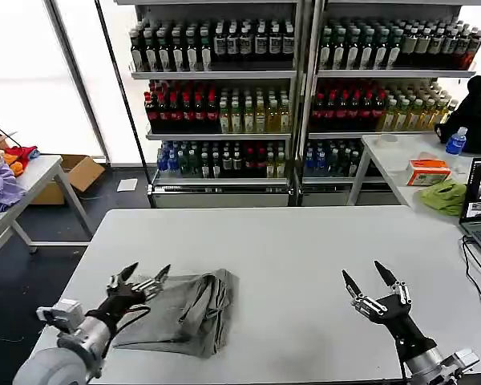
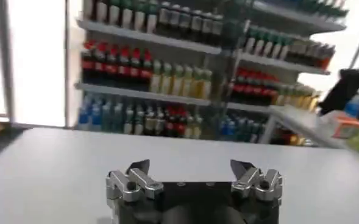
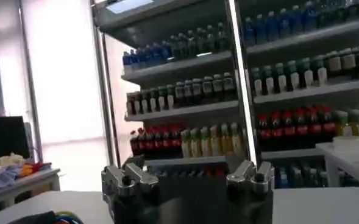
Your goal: Fold and organize the clothes.
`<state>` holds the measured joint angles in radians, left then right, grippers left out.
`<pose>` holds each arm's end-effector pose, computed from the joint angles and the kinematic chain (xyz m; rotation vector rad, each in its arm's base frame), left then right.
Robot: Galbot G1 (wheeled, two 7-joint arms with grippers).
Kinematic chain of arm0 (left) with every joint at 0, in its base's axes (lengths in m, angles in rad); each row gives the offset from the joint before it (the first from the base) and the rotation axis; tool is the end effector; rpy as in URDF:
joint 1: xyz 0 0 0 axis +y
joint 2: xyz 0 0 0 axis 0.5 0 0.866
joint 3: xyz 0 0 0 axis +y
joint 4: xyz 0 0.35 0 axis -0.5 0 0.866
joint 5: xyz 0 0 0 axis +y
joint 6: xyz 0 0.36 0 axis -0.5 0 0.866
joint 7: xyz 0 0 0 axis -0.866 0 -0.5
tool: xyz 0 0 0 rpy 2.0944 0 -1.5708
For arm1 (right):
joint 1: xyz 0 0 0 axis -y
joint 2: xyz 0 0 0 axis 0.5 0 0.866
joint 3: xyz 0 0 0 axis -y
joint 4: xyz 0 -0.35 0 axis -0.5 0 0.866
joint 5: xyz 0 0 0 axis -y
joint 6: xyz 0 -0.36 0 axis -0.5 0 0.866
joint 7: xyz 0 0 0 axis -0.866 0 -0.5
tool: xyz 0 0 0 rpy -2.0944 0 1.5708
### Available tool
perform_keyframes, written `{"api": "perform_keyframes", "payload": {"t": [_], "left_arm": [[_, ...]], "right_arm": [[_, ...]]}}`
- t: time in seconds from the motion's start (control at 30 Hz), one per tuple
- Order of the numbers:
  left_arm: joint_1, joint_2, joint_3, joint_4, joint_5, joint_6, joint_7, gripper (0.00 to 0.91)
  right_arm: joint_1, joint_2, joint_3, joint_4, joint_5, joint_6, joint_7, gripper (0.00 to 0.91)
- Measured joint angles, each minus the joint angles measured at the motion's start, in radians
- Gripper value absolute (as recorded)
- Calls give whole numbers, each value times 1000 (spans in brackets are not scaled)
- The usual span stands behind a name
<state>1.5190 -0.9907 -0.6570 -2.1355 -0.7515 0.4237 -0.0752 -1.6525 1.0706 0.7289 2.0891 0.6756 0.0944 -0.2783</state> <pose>0.2187 0.1201 -0.2345 -0.2344 -2.7571 0.1679 0.1834 -0.1383 -0.2729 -0.5357 3.0347 0.2220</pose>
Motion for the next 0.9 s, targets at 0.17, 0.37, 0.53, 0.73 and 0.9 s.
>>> {"api": "perform_keyframes", "payload": {"t": [0.17,0.37,0.53,0.73,0.9], "left_arm": [[25,-19,-33,62,52,-18,22,907],[32,-47,-25,118,94,-24,34,907],[29,-73,-2,142,107,-22,39,907],[19,-102,22,170,112,-18,43,685],[7,-119,31,198,99,-13,50,282]], "right_arm": [[2,-2,0,4,0,-5,2,907],[-4,0,9,1,1,-4,3,907],[-4,7,10,-1,0,-4,3,907],[-2,12,3,-3,0,-4,4,907],[-4,10,6,1,3,-4,3,907]]}}
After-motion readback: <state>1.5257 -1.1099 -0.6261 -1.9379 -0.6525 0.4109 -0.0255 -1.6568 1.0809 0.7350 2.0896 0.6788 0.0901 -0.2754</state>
